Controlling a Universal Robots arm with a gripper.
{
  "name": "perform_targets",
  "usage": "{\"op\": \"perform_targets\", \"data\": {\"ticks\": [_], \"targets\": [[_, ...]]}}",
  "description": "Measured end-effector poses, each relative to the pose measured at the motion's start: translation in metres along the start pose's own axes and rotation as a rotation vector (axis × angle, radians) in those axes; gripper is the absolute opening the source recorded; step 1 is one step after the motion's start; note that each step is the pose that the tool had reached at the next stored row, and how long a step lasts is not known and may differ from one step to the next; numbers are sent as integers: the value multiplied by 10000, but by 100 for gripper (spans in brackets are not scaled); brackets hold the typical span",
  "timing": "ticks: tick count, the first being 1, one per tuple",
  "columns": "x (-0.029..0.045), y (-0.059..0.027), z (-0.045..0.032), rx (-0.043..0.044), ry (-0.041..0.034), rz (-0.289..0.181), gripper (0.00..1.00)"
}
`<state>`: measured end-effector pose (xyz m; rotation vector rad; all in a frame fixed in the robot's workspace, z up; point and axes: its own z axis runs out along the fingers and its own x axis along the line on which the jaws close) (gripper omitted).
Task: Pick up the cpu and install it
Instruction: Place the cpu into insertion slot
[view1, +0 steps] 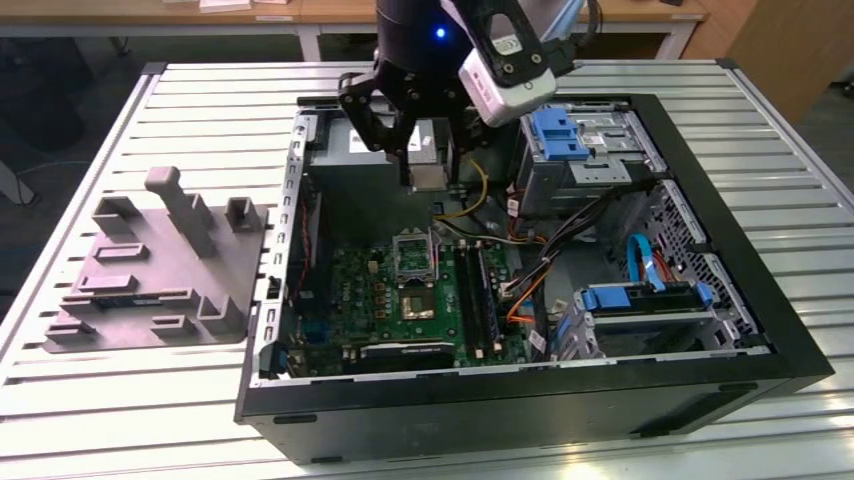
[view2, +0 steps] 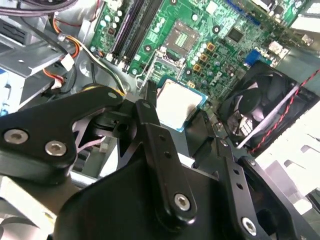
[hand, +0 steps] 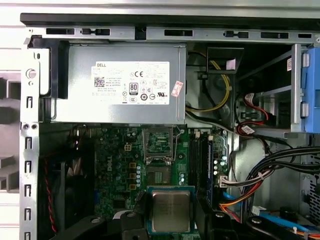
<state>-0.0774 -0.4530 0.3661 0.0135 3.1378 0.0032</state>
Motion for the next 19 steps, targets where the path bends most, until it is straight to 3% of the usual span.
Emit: {"op": "perform_targets", "data": {"ticks": [19], "targets": [[10, -28, 343, 2, 33, -7, 47]]}}
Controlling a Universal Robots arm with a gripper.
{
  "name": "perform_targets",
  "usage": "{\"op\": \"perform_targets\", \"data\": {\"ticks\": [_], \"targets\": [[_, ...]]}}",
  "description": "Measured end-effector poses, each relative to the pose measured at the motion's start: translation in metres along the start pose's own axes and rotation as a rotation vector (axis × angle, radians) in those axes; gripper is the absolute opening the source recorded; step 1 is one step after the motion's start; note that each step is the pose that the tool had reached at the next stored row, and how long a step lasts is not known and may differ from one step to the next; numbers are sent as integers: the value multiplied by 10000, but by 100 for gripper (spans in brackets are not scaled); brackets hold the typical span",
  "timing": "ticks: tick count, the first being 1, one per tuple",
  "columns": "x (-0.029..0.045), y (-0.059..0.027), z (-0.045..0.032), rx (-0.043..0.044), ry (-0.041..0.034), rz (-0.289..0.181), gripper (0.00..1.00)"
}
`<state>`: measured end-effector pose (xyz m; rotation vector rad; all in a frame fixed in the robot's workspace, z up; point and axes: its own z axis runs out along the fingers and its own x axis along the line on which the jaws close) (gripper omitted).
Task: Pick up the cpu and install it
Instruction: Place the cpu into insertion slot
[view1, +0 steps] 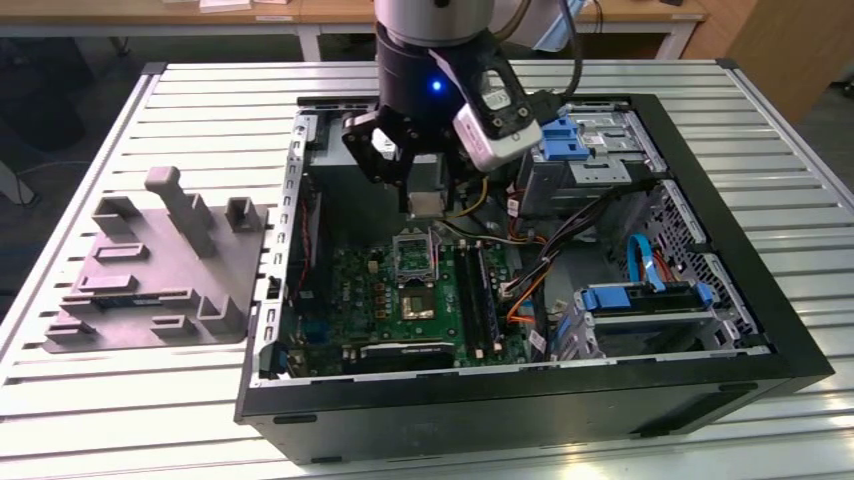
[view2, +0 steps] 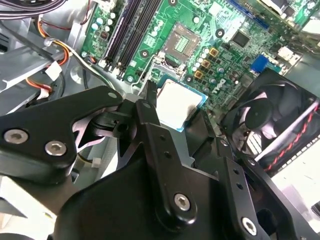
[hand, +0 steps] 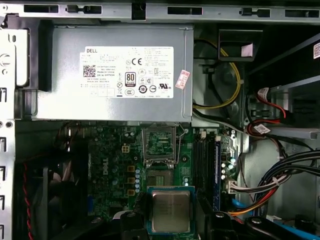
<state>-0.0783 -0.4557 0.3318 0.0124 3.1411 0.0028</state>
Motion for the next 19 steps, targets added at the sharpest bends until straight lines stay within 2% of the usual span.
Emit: {"op": "perform_targets", "data": {"ticks": [10, 19], "targets": [[5, -9, 179, 0, 7, -8, 47], [5, -9, 190, 0, 7, -8, 47]]}}
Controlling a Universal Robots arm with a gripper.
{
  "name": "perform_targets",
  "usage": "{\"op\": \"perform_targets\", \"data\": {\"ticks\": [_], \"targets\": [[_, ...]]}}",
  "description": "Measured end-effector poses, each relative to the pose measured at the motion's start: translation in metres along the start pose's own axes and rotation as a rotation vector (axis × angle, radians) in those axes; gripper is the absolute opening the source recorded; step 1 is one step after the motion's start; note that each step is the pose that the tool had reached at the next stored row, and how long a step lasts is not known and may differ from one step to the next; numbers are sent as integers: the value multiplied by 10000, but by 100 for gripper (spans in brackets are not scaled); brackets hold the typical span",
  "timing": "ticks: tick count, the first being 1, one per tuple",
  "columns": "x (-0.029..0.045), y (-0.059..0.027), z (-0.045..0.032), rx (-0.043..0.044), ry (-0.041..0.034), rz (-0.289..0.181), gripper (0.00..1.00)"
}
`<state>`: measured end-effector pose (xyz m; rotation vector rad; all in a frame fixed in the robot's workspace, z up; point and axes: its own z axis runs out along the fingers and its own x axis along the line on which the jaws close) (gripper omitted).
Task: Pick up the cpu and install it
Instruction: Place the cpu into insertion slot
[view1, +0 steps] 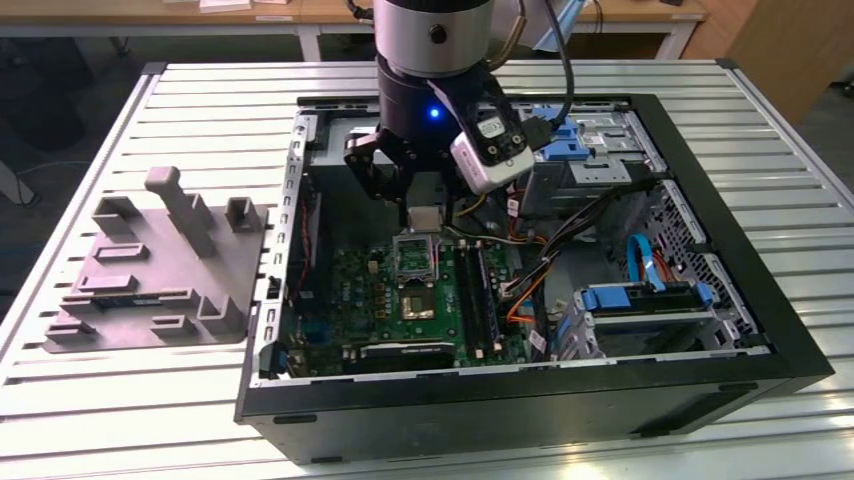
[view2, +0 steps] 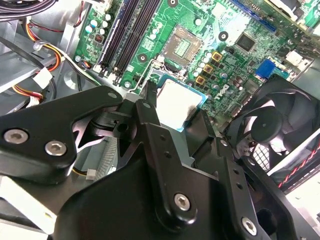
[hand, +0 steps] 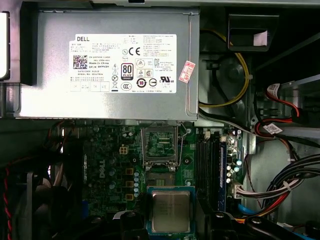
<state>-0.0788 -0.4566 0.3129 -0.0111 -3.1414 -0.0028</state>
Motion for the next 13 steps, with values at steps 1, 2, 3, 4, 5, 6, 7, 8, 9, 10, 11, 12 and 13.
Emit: {"op": "perform_targets", "data": {"ticks": [1, 2, 3, 4, 5, 6, 7, 8, 9, 10, 11, 12, 13], "targets": [[0, 0, 0, 0, 0, 0, 47], [0, 0, 0, 1, 0, 0, 47], [0, 0, 0, 0, 0, 0, 47], [0, 0, 1, 0, 0, 0, 47], [0, 0, 1, 0, 0, 0, 47], [0, 0, 3, 0, 0, 0, 47], [0, 0, 11, 3, 0, 0, 47], [0, 0, 27, 5, 8, 0, 47], [2, 0, 44, 8, 26, -5, 47], [2, 0, 62, 8, 37, -19, 47], [3, -1, 81, 8, 41, -39, 47], [3, -1, 99, 9, 44, -60, 47], [4, -2, 117, 9, 45, -68, 47]]}}
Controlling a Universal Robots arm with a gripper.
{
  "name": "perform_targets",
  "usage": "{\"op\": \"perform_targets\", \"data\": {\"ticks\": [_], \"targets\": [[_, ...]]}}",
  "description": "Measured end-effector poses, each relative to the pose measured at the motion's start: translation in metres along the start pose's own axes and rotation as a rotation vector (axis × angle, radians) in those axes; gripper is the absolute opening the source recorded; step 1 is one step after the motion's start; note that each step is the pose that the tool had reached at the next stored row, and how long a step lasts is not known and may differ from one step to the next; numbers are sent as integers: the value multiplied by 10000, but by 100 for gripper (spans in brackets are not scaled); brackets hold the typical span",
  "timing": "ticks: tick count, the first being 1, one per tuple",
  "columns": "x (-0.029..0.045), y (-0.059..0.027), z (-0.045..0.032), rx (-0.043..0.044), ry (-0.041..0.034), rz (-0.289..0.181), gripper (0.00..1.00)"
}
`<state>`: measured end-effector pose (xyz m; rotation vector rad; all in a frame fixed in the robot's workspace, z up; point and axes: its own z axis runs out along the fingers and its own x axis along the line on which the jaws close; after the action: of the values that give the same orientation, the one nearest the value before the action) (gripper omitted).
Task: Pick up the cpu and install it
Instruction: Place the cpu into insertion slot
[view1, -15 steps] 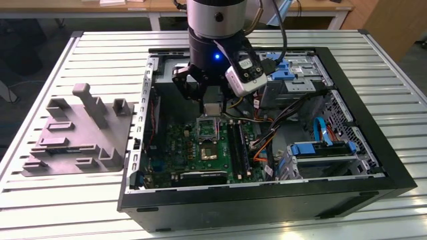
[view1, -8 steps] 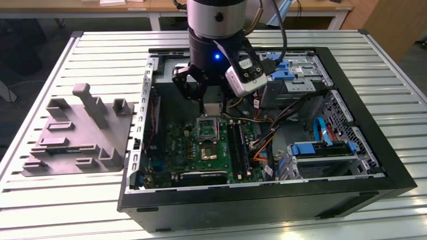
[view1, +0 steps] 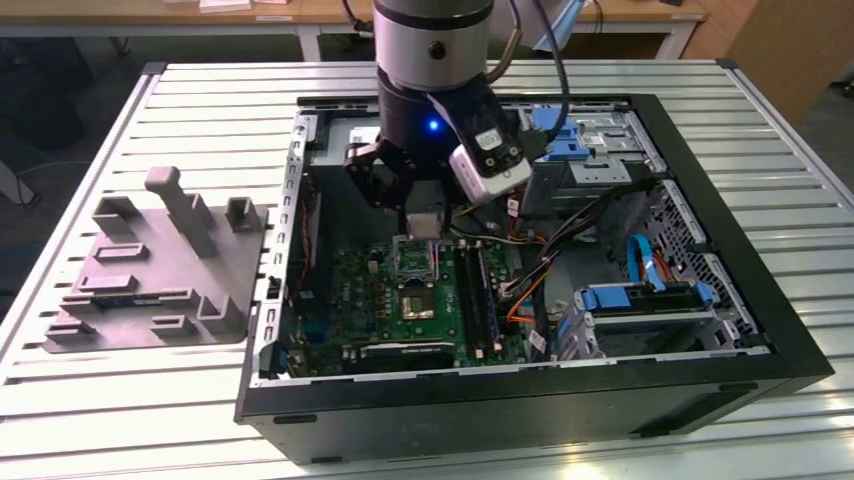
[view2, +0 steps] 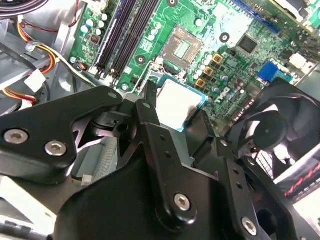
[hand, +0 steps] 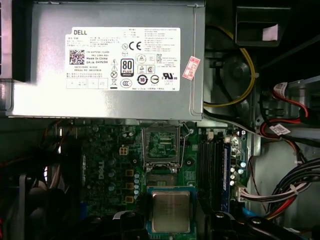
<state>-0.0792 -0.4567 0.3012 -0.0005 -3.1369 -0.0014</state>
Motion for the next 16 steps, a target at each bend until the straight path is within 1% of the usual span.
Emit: {"op": "perform_targets", "data": {"ticks": [8, 10, 13, 16], "targets": [[-1, -112, 107, -4, -4, -1, 47], [1, -117, 142, 0, -7, 1, 47], [-1, -118, 194, 0, -38, -2, 47], [-1, -119, 256, 0, -45, -1, 47]]}}
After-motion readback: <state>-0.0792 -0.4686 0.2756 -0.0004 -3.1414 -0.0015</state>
